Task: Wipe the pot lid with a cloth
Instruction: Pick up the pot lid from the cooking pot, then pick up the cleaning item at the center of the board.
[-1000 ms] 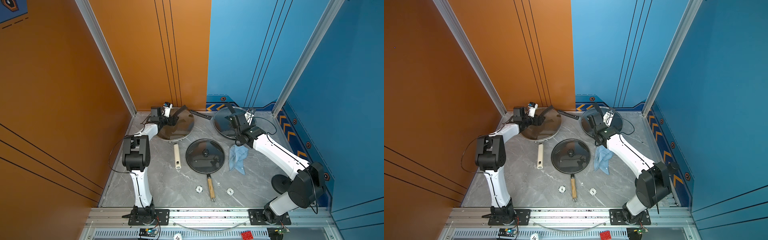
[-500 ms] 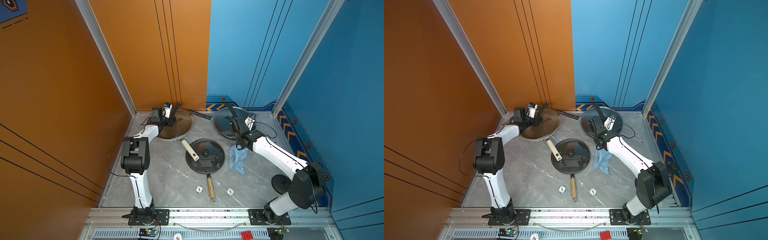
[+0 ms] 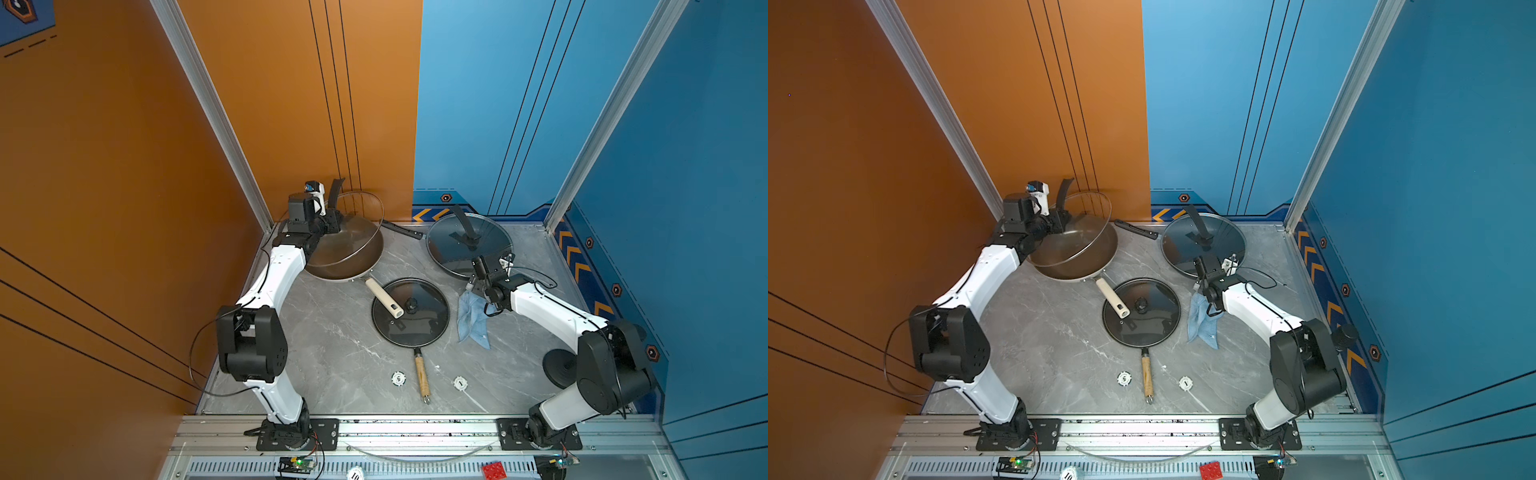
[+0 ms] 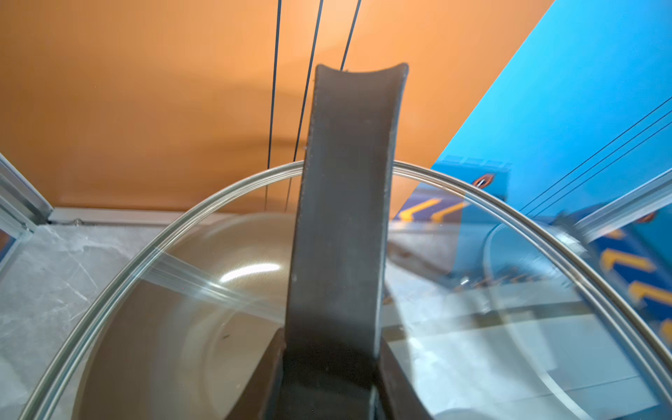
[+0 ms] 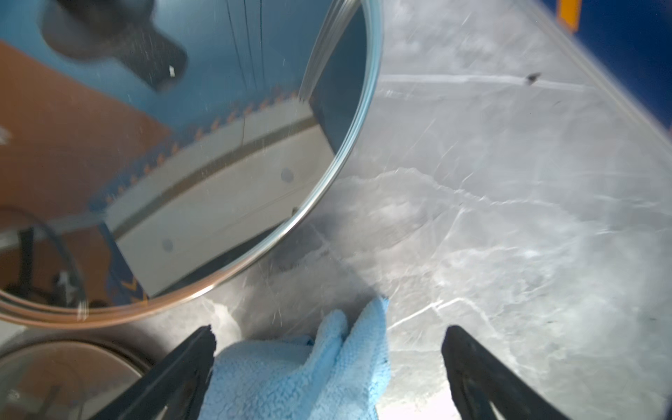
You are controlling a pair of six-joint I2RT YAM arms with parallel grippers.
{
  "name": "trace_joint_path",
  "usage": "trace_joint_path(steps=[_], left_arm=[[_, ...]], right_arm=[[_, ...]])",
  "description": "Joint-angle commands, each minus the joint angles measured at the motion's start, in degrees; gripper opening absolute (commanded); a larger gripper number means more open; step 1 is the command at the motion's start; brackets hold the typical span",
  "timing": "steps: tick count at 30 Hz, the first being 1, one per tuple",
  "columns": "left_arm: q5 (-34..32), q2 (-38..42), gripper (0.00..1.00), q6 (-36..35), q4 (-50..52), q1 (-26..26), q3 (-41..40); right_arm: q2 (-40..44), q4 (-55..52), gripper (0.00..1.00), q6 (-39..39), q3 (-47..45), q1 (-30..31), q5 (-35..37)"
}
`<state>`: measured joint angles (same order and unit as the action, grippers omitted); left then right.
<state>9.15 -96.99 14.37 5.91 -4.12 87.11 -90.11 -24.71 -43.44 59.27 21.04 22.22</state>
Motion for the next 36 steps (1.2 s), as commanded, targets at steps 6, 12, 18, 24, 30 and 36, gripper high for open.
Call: trace_joint_path(steps=[6, 12, 18, 24, 30, 36], left_arm=[[0.2, 11.5, 0.09, 12.8, -2.4, -8.7, 2.9], [-0.5, 18.4, 0.07, 19.6, -2.5, -11.3, -1.0], [1.2, 23.4, 0.06, 27.0, -4.8, -13.8, -4.2], [3.1, 26.6, 0.05, 35.4, -8.9, -17.2, -8.8], [3.1, 27.4, 0.00, 47.0, -16.6, -21.3, -15.1], [2.5, 21.4, 0.02, 55.8, -24.8, -27.7, -15.2]], right_arm=[[-9.9, 3.8, 0.81, 6.8, -2.3, -3.8, -17.8], [-10.9, 3.7, 0.83, 9.8, -4.4, -3.9, -19.5], [-11.9, 1.6, 0.75, 12.2, -3.7, -2.6, -22.1], [-10.0, 3.4, 0.32, 11.1, -4.9, -2.7, -26.7], [3.7, 3.3, 0.15, 10.4, 1.4, -5.0, -33.2], [17.2, 6.3, 0.12, 9.7, 9.4, -7.9, -42.1]])
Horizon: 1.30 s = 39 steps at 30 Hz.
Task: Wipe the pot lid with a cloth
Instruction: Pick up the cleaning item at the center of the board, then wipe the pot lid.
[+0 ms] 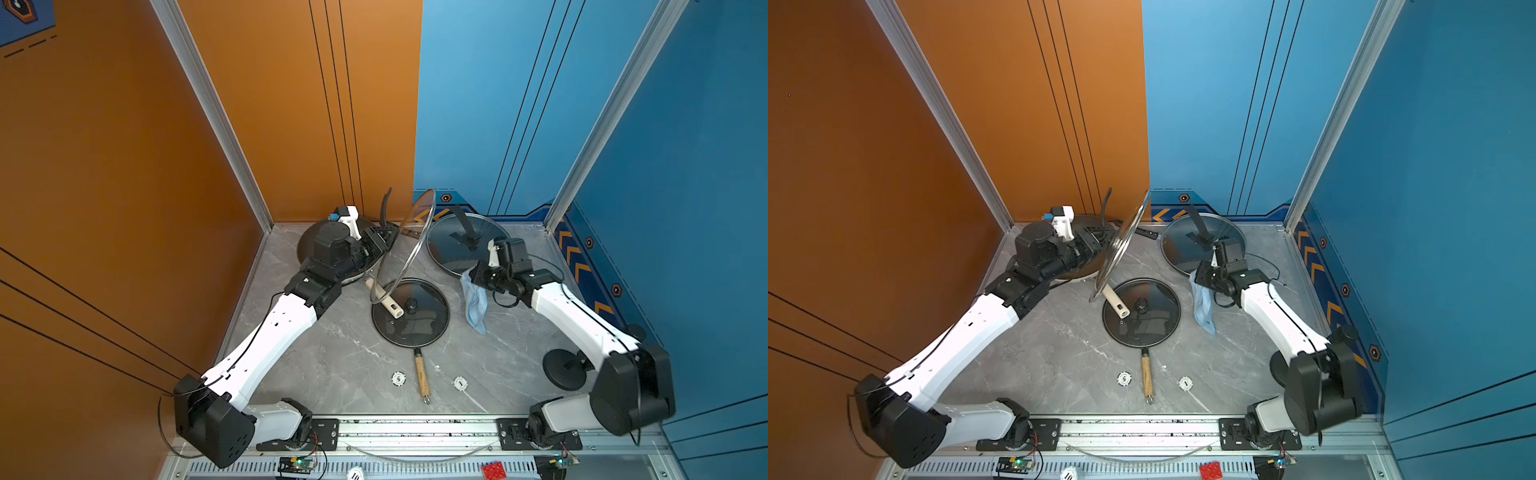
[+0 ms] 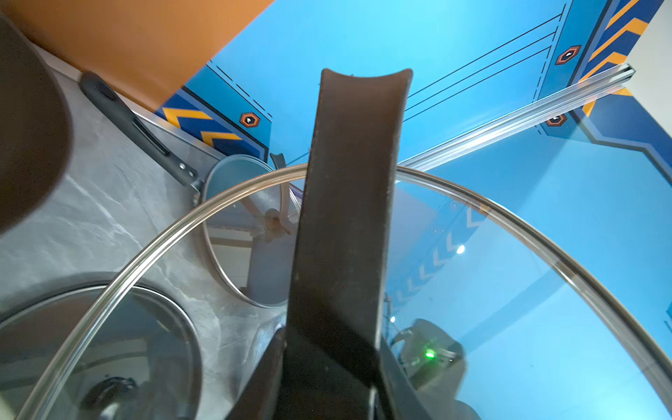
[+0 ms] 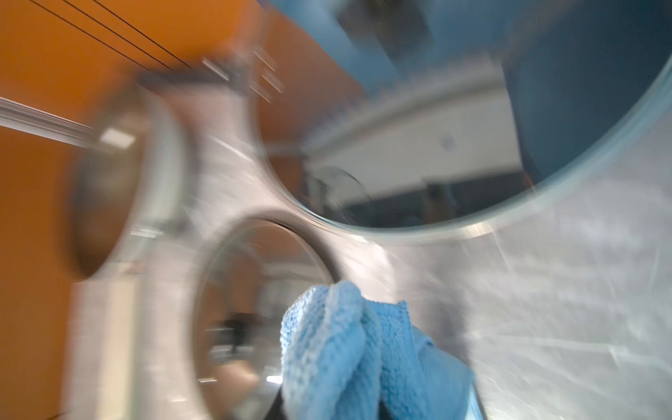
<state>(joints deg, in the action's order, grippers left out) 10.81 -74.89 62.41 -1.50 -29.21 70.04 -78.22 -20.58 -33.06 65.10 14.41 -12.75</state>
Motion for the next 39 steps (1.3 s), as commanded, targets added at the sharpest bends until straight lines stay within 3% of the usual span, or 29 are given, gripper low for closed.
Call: trace_joint_path(steps=[1, 7, 12, 19, 25, 32, 39], left_arm=[[0.9, -2.0, 0.03, 9.8, -19.5, -3.2, 1.8], [0.7, -15.9, 0.02, 29.2, -43.8, -5.9, 3.3], [-1.6, -29.1, 0.00, 41.0, -59.1, -8.4, 12.3], [-2.1, -38.7, 0.00, 47.8, -62.1, -11.5, 23.2], [-3.2, -40.3, 0.00, 50.3, -66.0, -12.6, 24.8], [-0.8, -41.1, 0.00, 53.0, -68.3, -10.8, 29.6], [0.9, -39.9, 0.00, 55.7, -68.7, -6.8, 29.0]], right_arm=[[6.8, 3.6, 0.12, -1.3, 4.0, -1.7, -9.1], [14.7, 17.7, 0.11, -8.1, 2.7, -1.7, -15.7], [15.2, 27.5, 0.10, -8.5, 4.5, 2.2, -14.9], [6.6, 34.3, 0.08, -6.1, 8.9, 9.8, -4.2], [-3.2, 36.6, 0.06, -5.7, 13.2, 7.6, 1.8], [-13.5, 38.5, 0.06, -12.0, 13.8, 1.2, -1.3], [-14.0, 34.8, 0.06, -9.6, 7.1, 1.2, 4.7]])
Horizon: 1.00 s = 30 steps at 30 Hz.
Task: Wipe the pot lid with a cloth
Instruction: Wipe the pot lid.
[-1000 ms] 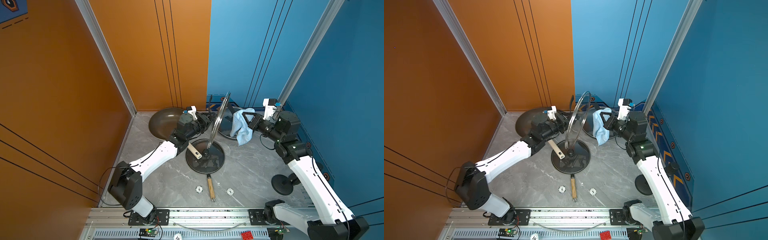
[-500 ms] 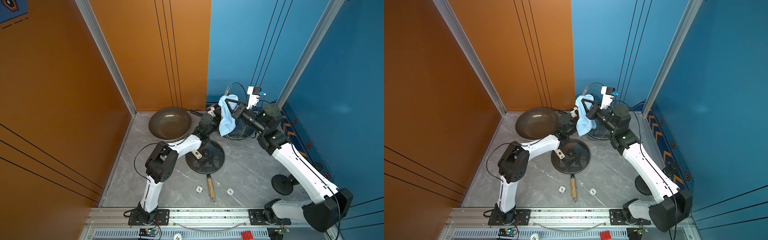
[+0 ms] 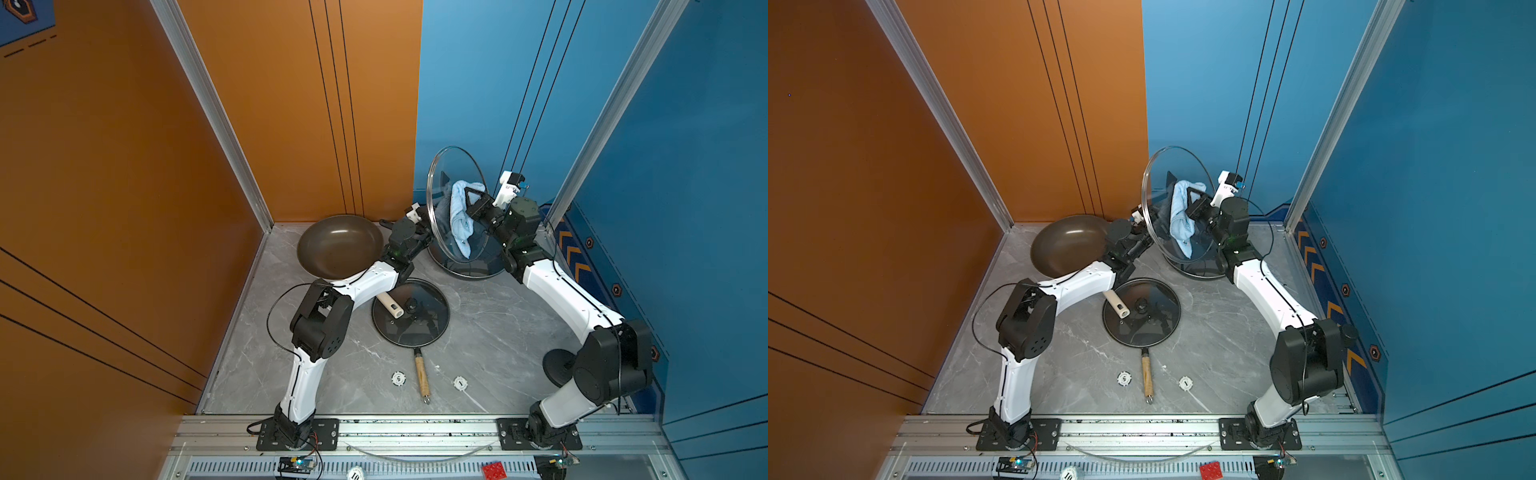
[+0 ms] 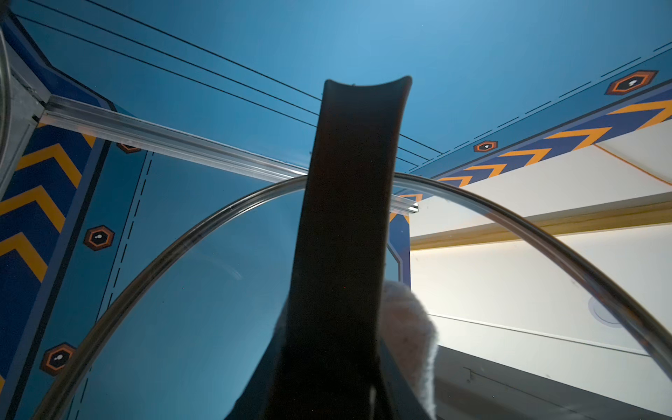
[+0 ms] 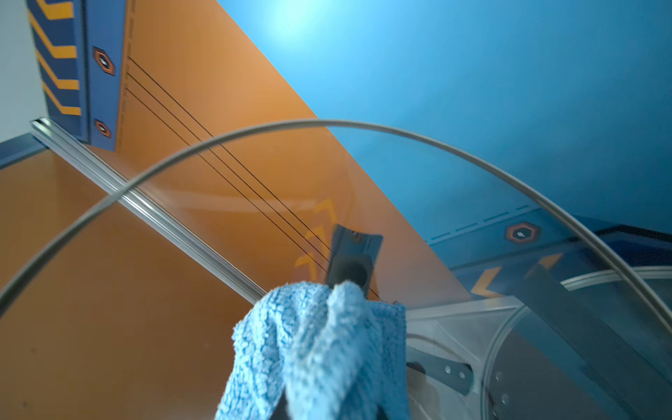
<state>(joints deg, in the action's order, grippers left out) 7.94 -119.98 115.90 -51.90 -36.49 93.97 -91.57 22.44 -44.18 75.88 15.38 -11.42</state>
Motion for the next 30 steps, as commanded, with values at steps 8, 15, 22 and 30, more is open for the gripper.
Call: trace_joint_path(steps=[8, 15, 22, 30], left_arm=[[5.6, 6.2, 0.00, 2.7, -17.1, 4.7, 3.8], [5.7, 7.1, 0.00, 0.2, -17.1, 5.0, 2.0], [5.6, 9.3, 0.00, -1.5, -18.1, 4.4, -0.1], [5.7, 13.6, 0.00, -2.8, -19.2, 4.9, -4.7]], right_arm=[[10.1, -12.8, 0.06, 2.7, -5.3, 5.0, 4.8], [12.6, -10.8, 0.07, 5.0, -0.4, 15.4, 3.6], [7.8, -13.0, 0.07, 5.1, -1.0, 16.0, 3.3], [8.6, -16.9, 0.06, 2.9, -10.4, 11.4, 7.4]])
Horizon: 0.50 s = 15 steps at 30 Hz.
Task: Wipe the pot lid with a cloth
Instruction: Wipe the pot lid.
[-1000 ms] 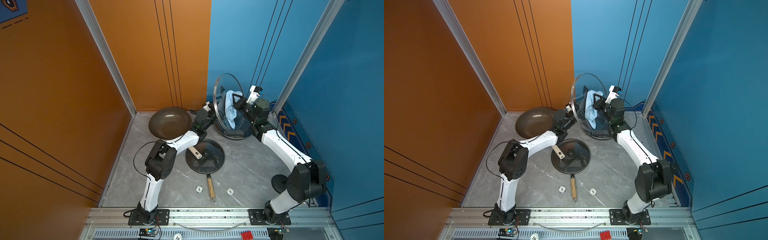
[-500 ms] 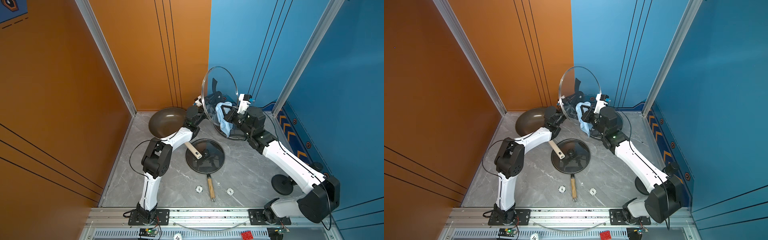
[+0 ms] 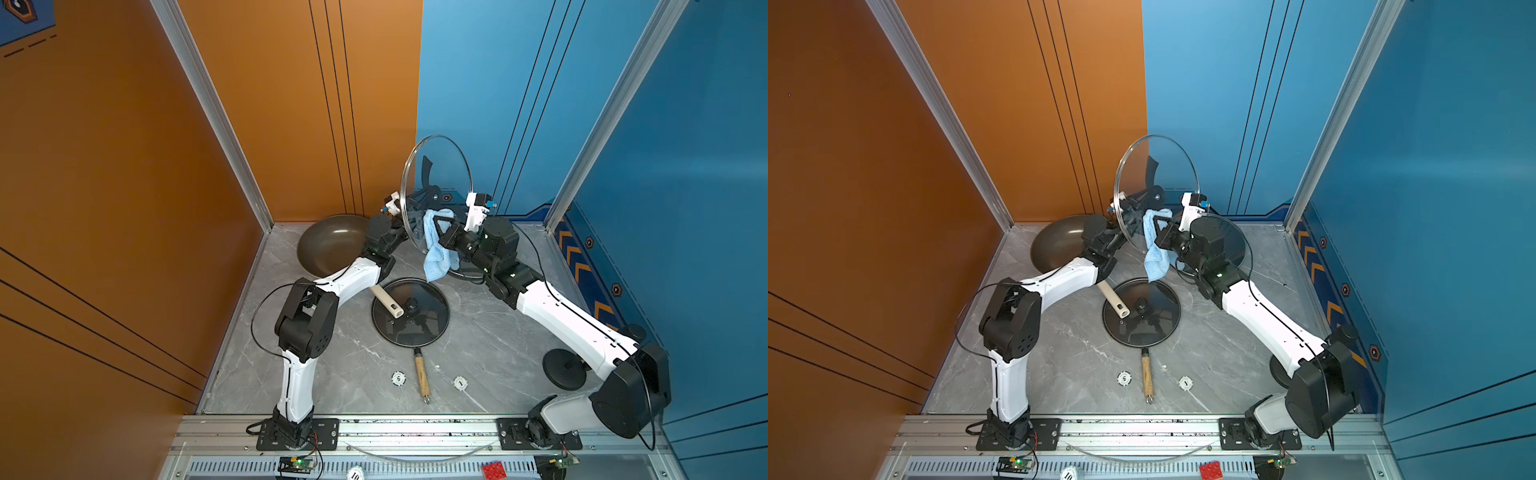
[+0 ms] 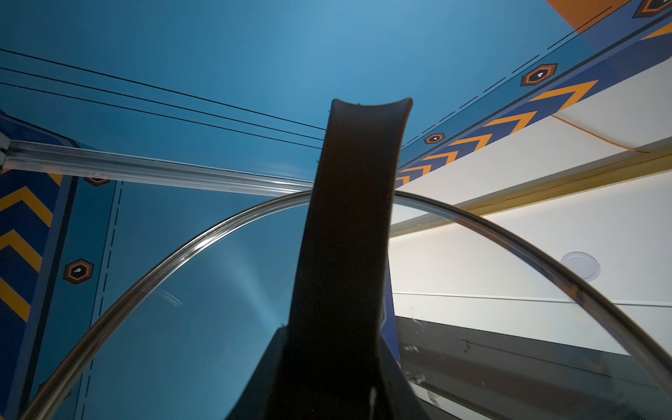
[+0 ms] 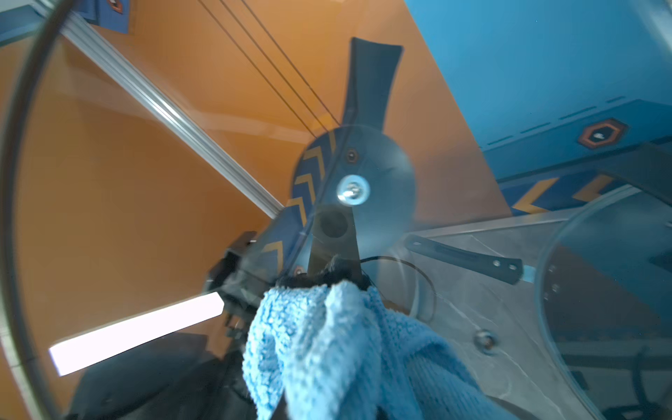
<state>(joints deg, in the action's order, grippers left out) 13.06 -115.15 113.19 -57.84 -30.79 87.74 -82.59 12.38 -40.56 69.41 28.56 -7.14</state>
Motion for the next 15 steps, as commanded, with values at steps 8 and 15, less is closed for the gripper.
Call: trace_joint_path(steps=[8, 15], left_arm=[[1.8, 12.5, 0.00, -1.0, -12.8, 0.0, -2.3], [2.7, 16.1, 0.00, -4.2, -10.2, 0.7, -9.3]], right_arm=[[-1.5, -7.9, 0.06, -0.6, -2.9, -7.8, 3.6], [-1.6, -7.9, 0.07, 5.2, 13.9, -3.6, -0.8]])
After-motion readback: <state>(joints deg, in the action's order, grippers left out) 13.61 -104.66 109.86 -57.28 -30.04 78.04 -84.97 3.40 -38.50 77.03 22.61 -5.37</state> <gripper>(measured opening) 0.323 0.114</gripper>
